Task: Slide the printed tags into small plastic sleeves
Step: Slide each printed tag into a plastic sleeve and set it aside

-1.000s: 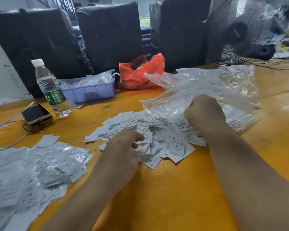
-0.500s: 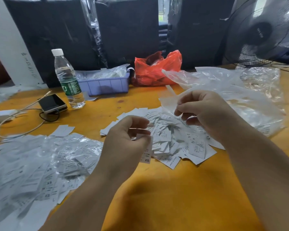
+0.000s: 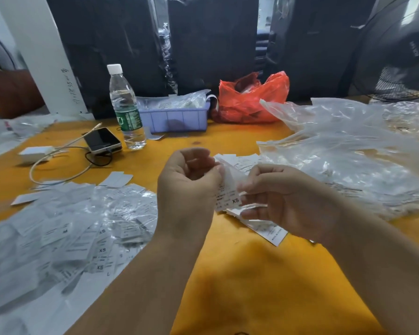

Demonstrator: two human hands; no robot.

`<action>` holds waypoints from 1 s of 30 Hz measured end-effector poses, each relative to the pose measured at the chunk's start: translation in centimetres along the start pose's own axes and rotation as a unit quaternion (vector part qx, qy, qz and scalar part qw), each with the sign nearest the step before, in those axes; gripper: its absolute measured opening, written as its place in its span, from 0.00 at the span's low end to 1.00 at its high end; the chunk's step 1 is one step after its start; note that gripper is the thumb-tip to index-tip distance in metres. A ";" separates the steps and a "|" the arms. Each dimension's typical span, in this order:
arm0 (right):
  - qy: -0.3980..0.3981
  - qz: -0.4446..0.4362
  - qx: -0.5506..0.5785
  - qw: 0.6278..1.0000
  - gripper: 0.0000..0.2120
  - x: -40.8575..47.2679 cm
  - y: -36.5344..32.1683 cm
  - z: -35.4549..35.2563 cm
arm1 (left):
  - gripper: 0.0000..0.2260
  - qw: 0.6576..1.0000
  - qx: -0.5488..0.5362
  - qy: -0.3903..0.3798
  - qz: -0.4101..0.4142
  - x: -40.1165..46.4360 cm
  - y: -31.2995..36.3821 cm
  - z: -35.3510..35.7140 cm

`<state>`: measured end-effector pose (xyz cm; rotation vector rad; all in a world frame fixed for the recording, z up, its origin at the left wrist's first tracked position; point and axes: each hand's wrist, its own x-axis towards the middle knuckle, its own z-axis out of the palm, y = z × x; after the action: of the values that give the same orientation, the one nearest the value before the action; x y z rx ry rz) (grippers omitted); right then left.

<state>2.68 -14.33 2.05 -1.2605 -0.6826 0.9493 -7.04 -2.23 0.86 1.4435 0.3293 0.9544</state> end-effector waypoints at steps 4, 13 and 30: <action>-0.011 -0.027 0.019 0.999 0.12 0.3 1.1 1.0 | 0.09 1.000 0.011 0.006 0.015 -0.3 0.4 0.3; 0.044 -0.113 0.018 0.992 0.11 0.2 1.0 1.2 | 0.12 0.992 -0.058 -0.006 -0.108 0.6 1.2 -0.6; 0.090 -0.117 -0.153 0.977 0.14 0.3 1.8 1.8 | 0.03 0.973 0.118 -0.155 -0.121 -0.1 -1.7 -3.6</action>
<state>0.91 -13.17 0.67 -1.4783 -0.8339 0.5412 -9.09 0.37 -1.32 1.6967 0.3858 0.4947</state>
